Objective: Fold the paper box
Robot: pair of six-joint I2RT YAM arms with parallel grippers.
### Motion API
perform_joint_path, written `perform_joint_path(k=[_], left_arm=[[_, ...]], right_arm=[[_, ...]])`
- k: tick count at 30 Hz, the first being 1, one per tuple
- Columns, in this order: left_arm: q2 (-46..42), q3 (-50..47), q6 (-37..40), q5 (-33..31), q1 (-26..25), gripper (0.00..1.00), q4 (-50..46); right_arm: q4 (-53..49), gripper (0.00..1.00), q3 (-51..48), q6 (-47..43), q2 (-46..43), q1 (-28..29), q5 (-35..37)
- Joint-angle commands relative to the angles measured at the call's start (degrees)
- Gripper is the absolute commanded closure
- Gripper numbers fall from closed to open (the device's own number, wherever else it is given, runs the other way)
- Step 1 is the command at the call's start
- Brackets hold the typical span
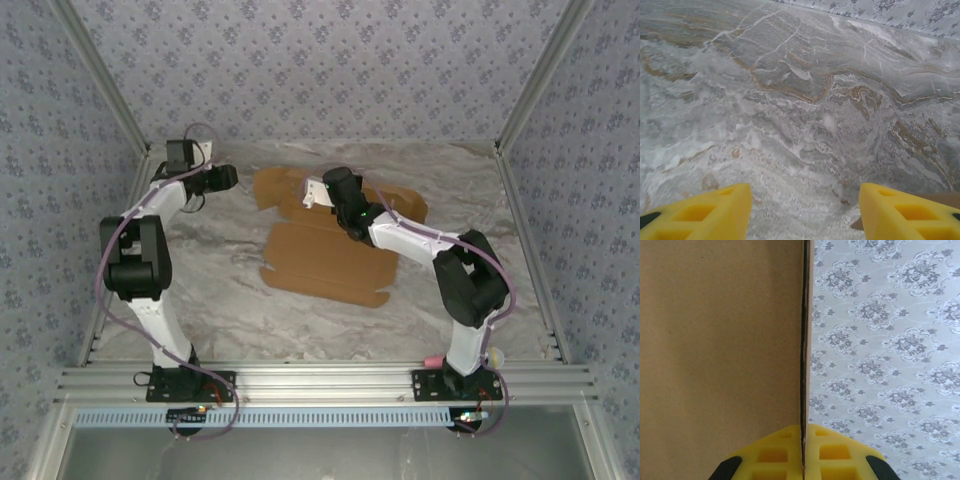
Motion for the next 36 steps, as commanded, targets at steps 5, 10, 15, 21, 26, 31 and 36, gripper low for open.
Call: perform_joint_path(k=[5, 10, 15, 21, 26, 31, 36], left_arm=[[6.72, 8.72, 4.86, 6.37, -1.04, 0.41, -5.94], [9.75, 11.88, 7.64, 9.42, -2.79, 0.42, -9.33], [10.06, 11.60, 10.33, 12.00, -4.44, 0.42, -9.78], [8.26, 7.88, 11.44, 14.83, -5.30, 0.43, -6.57], [6.36, 4.67, 13.18, 15.60, -6.52, 0.43, -4.26], [3.39, 0.56, 14.94, 16.89, -7.38, 0.42, -1.32], [1.96, -0.48, 18.58, 17.90, -8.66, 0.42, -2.31]], right_arm=[[12.42, 1.00, -4.47, -5.73, -0.25, 0.14, 1.64], [16.35, 0.97, -4.85, -7.07, 1.37, -0.04, 2.43], [17.69, 0.97, -6.95, -7.43, 2.72, -0.14, 2.82], [17.63, 0.98, -7.46, -7.46, 2.85, -0.57, 2.76], [17.21, 0.98, -8.14, -7.36, 3.01, -0.88, 2.77], [17.48, 0.98, -8.72, -7.52, 2.80, -0.93, 2.71], [17.48, 0.98, -8.78, -7.45, 2.94, -1.03, 2.83]])
